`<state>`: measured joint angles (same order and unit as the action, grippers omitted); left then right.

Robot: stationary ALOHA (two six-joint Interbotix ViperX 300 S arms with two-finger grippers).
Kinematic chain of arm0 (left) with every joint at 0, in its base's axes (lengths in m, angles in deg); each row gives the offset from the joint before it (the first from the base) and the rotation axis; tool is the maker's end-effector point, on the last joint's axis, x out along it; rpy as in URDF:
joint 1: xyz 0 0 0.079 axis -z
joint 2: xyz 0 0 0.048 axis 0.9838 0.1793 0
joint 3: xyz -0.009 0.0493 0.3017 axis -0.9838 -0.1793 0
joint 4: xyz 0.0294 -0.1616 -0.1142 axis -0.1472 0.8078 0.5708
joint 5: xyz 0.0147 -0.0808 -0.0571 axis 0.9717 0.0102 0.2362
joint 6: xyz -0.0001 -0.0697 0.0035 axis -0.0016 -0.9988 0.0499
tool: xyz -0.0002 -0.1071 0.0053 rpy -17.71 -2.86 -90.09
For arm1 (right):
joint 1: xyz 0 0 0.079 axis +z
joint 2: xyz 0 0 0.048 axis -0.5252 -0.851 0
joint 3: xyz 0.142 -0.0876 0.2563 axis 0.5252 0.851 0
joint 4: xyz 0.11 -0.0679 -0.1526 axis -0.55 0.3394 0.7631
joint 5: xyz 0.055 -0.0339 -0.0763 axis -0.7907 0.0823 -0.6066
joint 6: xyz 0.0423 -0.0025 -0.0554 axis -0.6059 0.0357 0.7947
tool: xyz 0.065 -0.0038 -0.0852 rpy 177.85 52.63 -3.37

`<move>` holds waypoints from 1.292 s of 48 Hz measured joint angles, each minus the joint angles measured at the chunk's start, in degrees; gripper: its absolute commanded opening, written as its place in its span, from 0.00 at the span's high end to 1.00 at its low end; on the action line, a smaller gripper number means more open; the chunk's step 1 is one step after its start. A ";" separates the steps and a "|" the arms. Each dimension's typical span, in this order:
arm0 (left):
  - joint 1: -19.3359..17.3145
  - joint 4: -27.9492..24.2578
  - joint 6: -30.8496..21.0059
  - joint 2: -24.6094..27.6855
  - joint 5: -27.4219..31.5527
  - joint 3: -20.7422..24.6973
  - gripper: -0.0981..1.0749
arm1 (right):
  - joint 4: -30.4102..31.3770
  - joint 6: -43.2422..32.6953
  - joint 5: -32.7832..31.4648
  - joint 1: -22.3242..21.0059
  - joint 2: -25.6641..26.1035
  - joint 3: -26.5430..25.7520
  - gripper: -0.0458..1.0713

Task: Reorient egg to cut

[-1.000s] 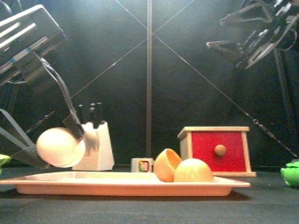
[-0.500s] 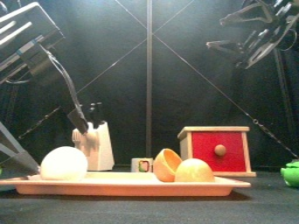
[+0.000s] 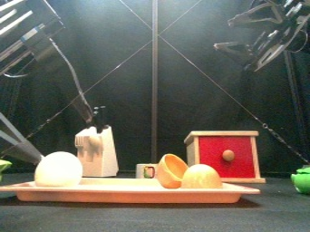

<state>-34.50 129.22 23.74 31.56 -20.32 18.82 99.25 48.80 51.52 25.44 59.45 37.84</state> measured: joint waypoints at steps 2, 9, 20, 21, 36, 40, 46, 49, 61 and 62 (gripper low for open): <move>0.09 0.00 0.00 -0.53 -0.62 -0.44 0.10 | 0.00 0.00 0.00 0.00 0.00 0.00 0.15; 0.09 -0.18 -0.09 -2.55 -1.93 -2.11 0.10 | 0.00 0.00 0.00 -0.09 0.00 0.00 0.15; 0.00 -2.37 0.26 -5.54 -2.46 -4.04 0.10 | 0.00 0.00 0.00 0.00 0.00 0.00 0.15; 0.00 -3.08 0.26 -5.98 -2.46 -4.22 0.10 | 0.00 0.00 0.00 0.00 0.00 0.00 0.15; -2.81 -13.01 0.00 -10.37 -0.62 -7.73 0.10 | 0.00 0.00 0.00 0.00 1.05 0.09 0.15; -3.25 -13.54 0.09 -10.63 0.18 -7.73 0.10 | 0.00 -0.09 0.00 0.00 1.58 0.44 0.15; -3.78 -14.68 0.00 -10.55 1.14 -8.09 0.10 | 0.00 -0.09 0.00 0.00 2.11 0.70 0.15; -3.96 -14.77 0.00 -10.55 1.93 -8.17 0.10 | -0.09 -0.09 0.00 -0.09 2.20 0.79 0.15; -5.63 -15.29 0.00 -10.90 6.24 -9.23 0.10 | 0.00 -0.09 0.00 0.00 2.29 0.79 0.15; -5.80 -15.21 0.00 -11.16 6.68 -9.40 0.10 | 0.00 -0.09 0.00 0.00 2.29 0.79 0.15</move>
<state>-40.30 114.01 23.74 20.40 -13.64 9.41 99.25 48.72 51.52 25.44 61.74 38.63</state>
